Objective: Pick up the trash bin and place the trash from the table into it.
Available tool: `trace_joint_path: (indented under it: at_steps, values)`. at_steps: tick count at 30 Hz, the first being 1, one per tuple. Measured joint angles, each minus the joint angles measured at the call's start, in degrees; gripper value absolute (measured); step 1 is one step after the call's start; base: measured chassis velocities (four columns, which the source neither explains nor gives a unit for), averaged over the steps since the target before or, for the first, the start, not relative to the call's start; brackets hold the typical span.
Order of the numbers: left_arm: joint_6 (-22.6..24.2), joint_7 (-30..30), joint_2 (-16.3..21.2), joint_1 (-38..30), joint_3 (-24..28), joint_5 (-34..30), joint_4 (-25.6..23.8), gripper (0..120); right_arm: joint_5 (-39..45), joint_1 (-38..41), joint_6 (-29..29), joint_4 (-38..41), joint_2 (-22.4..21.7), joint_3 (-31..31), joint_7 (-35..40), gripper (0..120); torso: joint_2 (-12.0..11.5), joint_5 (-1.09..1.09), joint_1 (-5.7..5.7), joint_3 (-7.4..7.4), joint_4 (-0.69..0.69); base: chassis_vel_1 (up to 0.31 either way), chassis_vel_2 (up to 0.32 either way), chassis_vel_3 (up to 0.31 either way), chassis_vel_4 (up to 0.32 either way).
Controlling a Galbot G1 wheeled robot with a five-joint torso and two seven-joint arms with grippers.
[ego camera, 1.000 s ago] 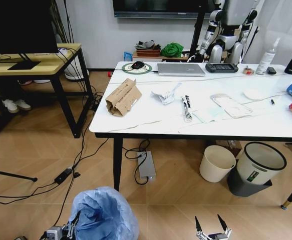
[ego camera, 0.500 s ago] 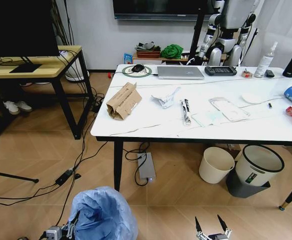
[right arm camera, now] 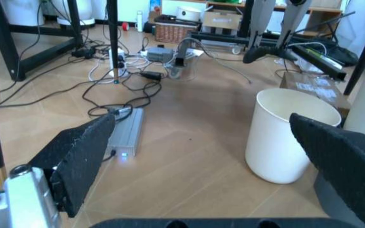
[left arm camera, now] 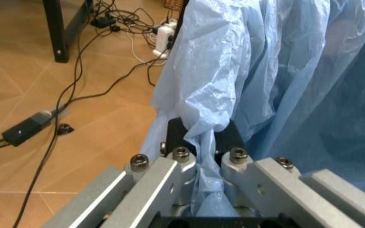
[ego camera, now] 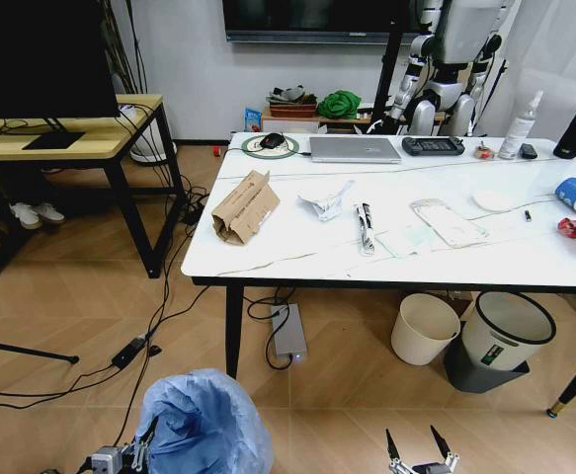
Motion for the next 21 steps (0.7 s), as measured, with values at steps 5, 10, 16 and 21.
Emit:
trace_joint_path:
  at_steps: [5, 10, 16, 21]
  values:
    - [0.07, -0.02, 0.08, 0.00, -0.08, 0.09, -0.10, 0, 0.03, 0.03, -0.01, 0.04, 0.00, -0.01, 0.00, 100, 1.47, 0.00, 0.58, 0.91, 0.00, 0.000, 0.000, 0.000, 0.000]
    - [0.10, -0.03, 0.10, -0.07, -0.08, 0.11, -0.15, 0, 0.03, 0.03, -0.01, 0.05, 0.00, -0.04, 0.00, 100, 2.57, 0.00, 1.05, 1.54, 0.00, 0.000, 0.000, 0.000, 0.000]
    - [0.20, -0.04, 0.08, -0.14, -0.03, 0.20, -0.27, 0, 0.05, 0.04, -0.02, 0.07, 0.00, 0.04, 0.00, 100, 4.09, 0.00, 1.69, 2.43, 0.00, 0.000, 0.000, 0.000, 0.000]
    - [0.62, -0.08, 0.49, -0.77, 0.34, 0.23, 0.07, 0, 0.00, 0.13, -0.03, -0.67, 0.00, 0.05, 0.08, 100, 5.48, 0.01, 2.25, 3.25, 0.00, 0.000, 0.000, 0.000, 0.000]
